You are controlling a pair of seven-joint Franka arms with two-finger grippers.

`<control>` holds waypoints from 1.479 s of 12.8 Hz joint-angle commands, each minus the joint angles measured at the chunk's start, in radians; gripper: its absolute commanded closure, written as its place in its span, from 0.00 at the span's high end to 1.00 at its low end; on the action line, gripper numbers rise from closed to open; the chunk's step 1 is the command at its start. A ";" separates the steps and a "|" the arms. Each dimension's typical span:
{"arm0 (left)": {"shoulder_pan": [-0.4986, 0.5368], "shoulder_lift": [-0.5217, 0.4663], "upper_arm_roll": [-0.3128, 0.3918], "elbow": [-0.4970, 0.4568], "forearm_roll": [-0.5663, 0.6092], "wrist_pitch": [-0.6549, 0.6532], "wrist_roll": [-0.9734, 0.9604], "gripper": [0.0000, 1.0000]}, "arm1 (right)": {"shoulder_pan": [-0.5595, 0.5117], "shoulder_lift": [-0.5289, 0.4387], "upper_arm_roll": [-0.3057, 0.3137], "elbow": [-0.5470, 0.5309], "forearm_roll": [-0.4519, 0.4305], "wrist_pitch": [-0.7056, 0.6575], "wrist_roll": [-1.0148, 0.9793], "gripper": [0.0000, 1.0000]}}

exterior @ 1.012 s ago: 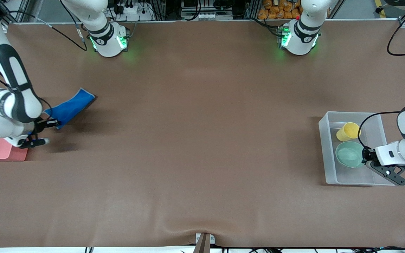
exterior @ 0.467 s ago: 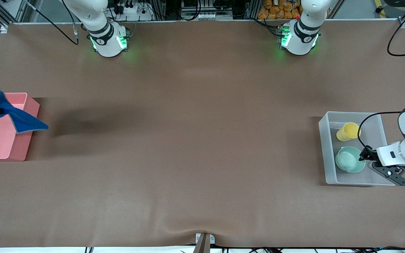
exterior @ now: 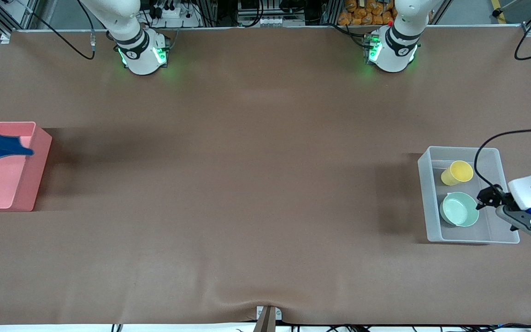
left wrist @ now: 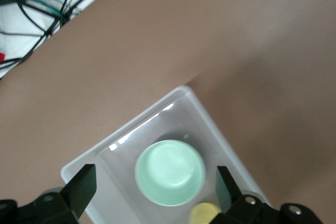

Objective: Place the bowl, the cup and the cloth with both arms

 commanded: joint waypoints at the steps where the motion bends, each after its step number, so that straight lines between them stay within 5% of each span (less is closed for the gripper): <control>1: 0.007 -0.082 -0.015 -0.026 -0.087 -0.049 -0.084 1.00 | -0.052 0.032 0.017 0.027 -0.040 0.031 -0.098 0.52; 2: 0.005 -0.104 -0.033 -0.026 -0.090 -0.063 -0.125 1.00 | -0.052 0.034 0.018 0.027 -0.052 0.036 -0.126 1.00; 7: 0.005 -0.210 -0.157 -0.026 -0.094 -0.204 -0.465 1.00 | 0.131 0.019 0.037 0.030 0.024 0.014 -0.086 1.00; 11: -0.009 -0.259 -0.170 -0.026 -0.095 -0.229 -0.495 1.00 | 0.340 -0.061 0.038 0.027 0.118 -0.087 0.296 1.00; 15: -0.286 -0.358 0.118 -0.026 -0.106 -0.287 -0.508 1.00 | 0.497 -0.237 0.040 -0.063 0.172 -0.171 0.639 1.00; 19: -0.565 -0.450 0.447 -0.049 -0.238 -0.336 -0.555 1.00 | 0.500 -0.435 0.034 -0.238 0.245 -0.165 0.683 1.00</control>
